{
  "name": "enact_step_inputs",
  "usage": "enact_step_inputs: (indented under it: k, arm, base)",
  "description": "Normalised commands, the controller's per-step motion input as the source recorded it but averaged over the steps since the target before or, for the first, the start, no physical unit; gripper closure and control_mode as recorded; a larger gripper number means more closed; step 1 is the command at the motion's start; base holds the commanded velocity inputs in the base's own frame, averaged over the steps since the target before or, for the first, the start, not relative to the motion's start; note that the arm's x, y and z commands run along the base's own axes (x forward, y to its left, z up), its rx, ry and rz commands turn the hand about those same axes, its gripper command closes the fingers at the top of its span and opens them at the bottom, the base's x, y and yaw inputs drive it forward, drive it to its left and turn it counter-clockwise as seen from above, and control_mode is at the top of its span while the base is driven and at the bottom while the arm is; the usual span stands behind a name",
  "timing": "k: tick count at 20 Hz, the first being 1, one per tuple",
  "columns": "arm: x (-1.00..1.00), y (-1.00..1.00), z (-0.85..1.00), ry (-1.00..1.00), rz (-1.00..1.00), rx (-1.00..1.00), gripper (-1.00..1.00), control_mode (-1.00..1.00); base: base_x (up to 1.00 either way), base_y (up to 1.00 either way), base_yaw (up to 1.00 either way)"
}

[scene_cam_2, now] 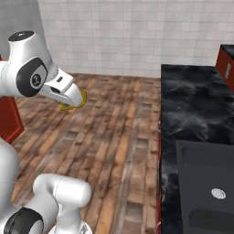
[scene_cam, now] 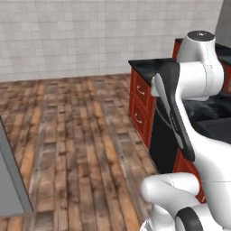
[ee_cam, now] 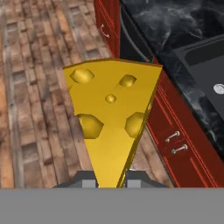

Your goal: Take the cheese, steak, and cucumber from the fridge and place them on the plate on the dining counter to create an appetizer plate.

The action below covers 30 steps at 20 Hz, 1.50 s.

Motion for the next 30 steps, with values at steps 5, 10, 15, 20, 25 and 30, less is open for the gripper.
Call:
enact_step_inputs:
  k: [5, 10, 15, 20, 25, 30]
  arm:
    - [0.00, 0.00, 0.00, 0.00, 0.00, 0.00, 1.00, 1.00]
    - [0.00, 0.00, 0.00, 0.00, 0.00, 0.00, 1.00, 1.00]
    - [0.00, 0.00, 0.00, 0.00, 0.00, 0.00, 1.00, 1.00]
    - [0.00, 0.00, 0.00, 0.00, 0.00, 0.00, 1.00, 1.00]
    - [0.00, 0.00, 0.00, 0.00, 0.00, 0.00, 1.00, 1.00]
    - [0.00, 0.00, 0.00, 0.00, 0.00, 0.00, 1.00, 1.00]
  base:
    - [1.00, 0.16, -0.20]
    - [1.00, 0.34, -0.12]
    - [1.00, 0.41, -0.11]
    - [1.00, 0.50, -0.11]
    - [1.00, 0.57, -0.16]
    - [1.00, 0.54, -0.21]
